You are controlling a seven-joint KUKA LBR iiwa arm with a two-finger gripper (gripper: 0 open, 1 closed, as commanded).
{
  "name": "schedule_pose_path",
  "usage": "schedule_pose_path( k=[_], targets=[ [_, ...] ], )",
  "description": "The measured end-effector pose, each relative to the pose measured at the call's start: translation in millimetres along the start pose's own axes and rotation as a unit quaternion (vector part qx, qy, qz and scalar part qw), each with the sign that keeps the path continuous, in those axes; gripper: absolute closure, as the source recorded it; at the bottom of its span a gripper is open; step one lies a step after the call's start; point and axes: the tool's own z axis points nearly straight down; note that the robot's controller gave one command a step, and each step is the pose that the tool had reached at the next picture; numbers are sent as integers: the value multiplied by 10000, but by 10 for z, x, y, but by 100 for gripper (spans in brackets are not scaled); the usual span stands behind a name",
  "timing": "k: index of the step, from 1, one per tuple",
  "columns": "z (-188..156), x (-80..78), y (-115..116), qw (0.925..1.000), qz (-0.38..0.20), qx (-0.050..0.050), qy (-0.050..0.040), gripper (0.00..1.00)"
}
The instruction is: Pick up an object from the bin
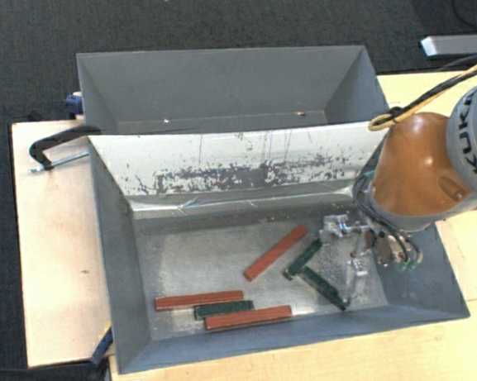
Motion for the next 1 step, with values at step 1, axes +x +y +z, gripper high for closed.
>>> schedule_pose_path(
  k=[1],
  targets=[
    [217,-120,209,9978,-668,-32,10,0]
  ],
)
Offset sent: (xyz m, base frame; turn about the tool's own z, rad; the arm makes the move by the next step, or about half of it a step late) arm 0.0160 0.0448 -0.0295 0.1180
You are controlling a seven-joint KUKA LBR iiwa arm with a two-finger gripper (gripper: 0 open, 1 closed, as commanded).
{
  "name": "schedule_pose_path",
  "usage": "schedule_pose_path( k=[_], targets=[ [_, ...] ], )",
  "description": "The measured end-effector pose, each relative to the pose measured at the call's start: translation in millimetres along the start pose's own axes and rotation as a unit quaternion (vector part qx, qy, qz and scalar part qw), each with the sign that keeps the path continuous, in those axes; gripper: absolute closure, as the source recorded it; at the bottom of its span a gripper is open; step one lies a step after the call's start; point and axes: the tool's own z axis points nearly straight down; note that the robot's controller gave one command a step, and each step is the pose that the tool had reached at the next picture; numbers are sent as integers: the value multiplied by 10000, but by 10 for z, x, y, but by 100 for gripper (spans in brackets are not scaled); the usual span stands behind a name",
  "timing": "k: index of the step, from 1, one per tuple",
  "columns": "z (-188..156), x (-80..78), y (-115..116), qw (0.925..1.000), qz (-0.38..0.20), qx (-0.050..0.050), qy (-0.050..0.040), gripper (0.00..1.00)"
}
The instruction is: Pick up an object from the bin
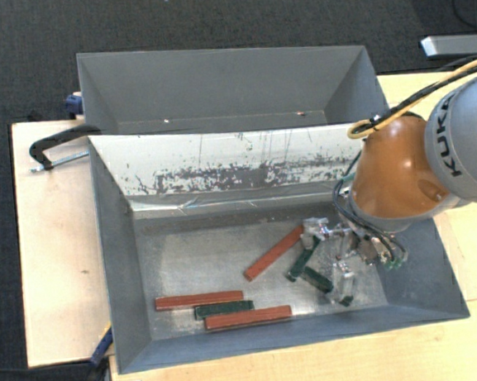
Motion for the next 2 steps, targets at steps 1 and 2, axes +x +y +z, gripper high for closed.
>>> schedule_pose_path(
  k=[1,2],
  targets=[
    [55,-115,217,9921,1251,25,-18,100],
    [55,-115,217,9921,1251,26,-18,100]
  ],
)
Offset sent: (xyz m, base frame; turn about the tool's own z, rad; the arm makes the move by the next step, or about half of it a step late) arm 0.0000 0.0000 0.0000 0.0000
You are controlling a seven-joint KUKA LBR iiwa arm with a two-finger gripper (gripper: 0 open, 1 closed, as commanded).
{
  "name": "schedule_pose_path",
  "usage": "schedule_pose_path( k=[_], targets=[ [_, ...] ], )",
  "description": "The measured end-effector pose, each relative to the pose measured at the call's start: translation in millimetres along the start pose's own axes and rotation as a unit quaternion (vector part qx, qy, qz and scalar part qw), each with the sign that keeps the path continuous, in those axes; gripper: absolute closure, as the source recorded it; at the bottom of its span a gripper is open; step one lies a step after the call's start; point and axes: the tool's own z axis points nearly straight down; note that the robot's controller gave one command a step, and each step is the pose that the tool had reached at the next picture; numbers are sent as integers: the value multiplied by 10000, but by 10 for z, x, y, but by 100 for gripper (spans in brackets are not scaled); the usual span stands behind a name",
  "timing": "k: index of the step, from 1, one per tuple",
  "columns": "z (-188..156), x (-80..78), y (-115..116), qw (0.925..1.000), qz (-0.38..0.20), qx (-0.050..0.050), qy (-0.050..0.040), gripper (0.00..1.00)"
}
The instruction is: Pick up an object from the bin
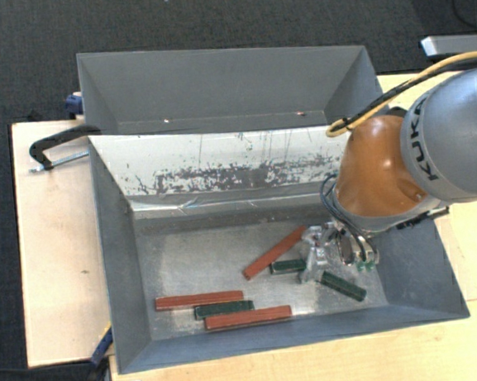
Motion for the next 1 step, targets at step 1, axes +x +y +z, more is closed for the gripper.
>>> schedule_pose_path(
  k=[1],
  targets=[
    [-1286,87,27,10000,-62,-3,2,100]
  ],
)
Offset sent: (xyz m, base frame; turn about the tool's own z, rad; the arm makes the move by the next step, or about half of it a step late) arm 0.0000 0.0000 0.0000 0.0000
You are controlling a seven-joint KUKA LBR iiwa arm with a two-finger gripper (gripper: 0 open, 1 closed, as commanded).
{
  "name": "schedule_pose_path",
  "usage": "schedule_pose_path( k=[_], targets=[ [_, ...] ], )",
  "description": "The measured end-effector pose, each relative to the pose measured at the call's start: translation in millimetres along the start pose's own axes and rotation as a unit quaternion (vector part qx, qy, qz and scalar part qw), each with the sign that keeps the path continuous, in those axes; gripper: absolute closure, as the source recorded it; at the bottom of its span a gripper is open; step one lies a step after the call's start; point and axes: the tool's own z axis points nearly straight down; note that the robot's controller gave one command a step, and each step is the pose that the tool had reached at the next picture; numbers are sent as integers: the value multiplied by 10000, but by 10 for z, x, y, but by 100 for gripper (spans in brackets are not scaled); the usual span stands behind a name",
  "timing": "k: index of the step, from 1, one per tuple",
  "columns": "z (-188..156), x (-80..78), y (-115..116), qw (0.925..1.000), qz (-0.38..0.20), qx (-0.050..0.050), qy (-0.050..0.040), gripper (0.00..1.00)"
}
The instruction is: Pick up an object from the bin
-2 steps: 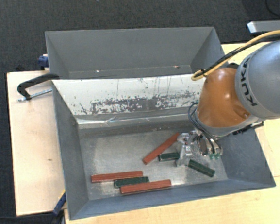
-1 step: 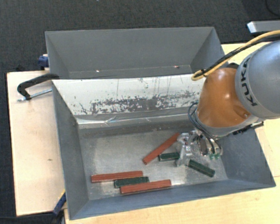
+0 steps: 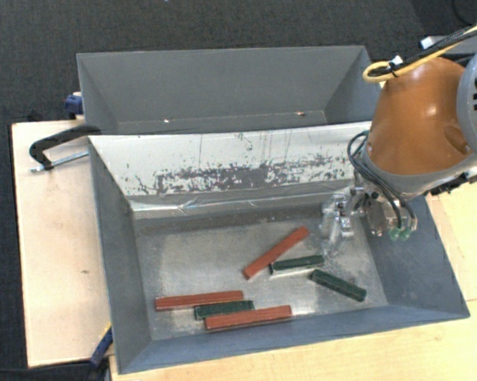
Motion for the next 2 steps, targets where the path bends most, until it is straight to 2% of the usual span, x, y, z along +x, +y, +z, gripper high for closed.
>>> schedule_pose_path(
  k=[1,2],
  targets=[
    [1,1,0,10000,0,1,2,0],
    [1,1,0,10000,-2,2,2,0]
  ],
)
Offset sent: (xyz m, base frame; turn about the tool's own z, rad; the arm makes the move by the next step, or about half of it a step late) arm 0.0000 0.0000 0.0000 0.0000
